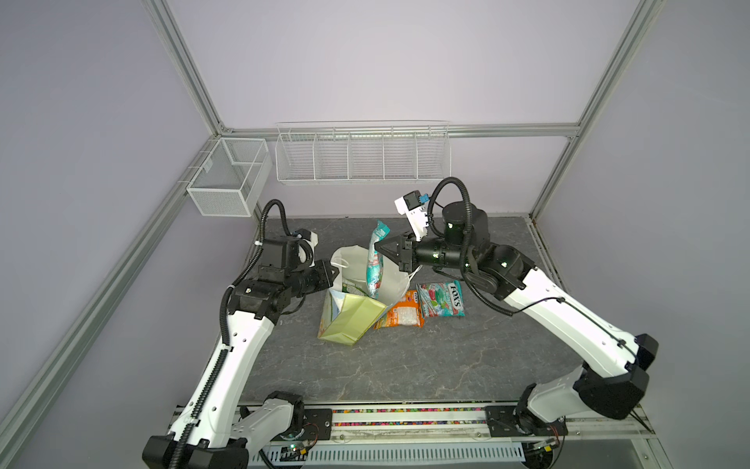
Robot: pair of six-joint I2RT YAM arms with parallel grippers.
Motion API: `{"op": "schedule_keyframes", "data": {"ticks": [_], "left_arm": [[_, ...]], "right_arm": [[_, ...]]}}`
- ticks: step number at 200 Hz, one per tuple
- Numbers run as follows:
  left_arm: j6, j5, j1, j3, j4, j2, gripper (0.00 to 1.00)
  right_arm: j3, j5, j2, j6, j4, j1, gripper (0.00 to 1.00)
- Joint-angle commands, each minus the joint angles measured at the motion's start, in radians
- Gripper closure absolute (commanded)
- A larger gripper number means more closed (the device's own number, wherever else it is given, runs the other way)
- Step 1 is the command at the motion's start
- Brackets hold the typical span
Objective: Place the snacks into the paper bag
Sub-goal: Place the snack in the paper bag.
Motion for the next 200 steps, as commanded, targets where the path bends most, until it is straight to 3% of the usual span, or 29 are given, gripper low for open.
{"op": "schedule_keyframes", "data": {"ticks": [1, 168, 190, 200], "left_arm": [[0.01, 0.026, -0.001, 0.017, 0.041, -0.023, 1.0], [0.012, 0.026, -0.003, 0.014, 0.039, -0.028, 1.0], [0.013, 0.023, -0.002, 0.015, 0.037, -0.029, 1.0], [0.012, 0.024, -0.003, 0.015, 0.037, -0.03, 1.0]], "right_arm": [[0.039, -0.026, 0.016, 0.013, 0.075, 0.003, 0.93], [0.019, -0.04, 0.092, 0.052, 0.104, 0.003, 0.93], [0.017, -0.029, 0.091, 0.049, 0.094, 0.003, 0.92], [0.016, -0.024, 0.091, 0.049, 0.09, 0.004, 0.86]]}}
